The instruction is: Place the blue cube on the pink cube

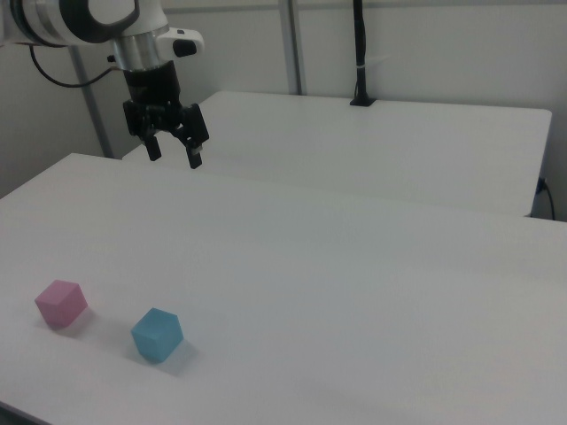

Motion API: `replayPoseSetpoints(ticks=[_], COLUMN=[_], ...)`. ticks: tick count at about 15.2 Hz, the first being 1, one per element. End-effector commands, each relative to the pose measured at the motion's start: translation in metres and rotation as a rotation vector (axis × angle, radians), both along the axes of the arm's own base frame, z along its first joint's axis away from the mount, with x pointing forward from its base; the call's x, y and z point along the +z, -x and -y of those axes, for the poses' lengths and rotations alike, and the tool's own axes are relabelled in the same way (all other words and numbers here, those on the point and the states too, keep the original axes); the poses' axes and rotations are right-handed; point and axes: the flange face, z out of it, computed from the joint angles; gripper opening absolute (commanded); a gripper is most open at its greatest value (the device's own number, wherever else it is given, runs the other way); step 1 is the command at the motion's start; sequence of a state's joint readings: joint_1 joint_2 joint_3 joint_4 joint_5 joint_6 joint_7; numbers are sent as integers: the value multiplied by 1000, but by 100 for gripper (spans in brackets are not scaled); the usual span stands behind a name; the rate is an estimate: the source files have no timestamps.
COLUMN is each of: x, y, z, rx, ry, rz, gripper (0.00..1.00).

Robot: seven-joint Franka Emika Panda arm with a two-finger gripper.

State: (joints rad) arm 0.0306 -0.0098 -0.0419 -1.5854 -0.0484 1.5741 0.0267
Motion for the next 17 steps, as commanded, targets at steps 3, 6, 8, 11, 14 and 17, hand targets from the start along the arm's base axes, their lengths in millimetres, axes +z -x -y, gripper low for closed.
replayPoseSetpoints(ticks=[3, 6, 8, 11, 14, 17], x=[2, 2, 1, 2, 1, 1], y=[0, 0, -1, 0, -1, -1], z=[7, 6, 4, 4, 0, -1], rx=[-12, -12, -7, -6, 1, 2], ry=[-15, -18, -18, -18, -19, -19], rz=[-8, -6, -8, -6, -8, -8], gripper=[100, 100, 100, 100, 100, 100])
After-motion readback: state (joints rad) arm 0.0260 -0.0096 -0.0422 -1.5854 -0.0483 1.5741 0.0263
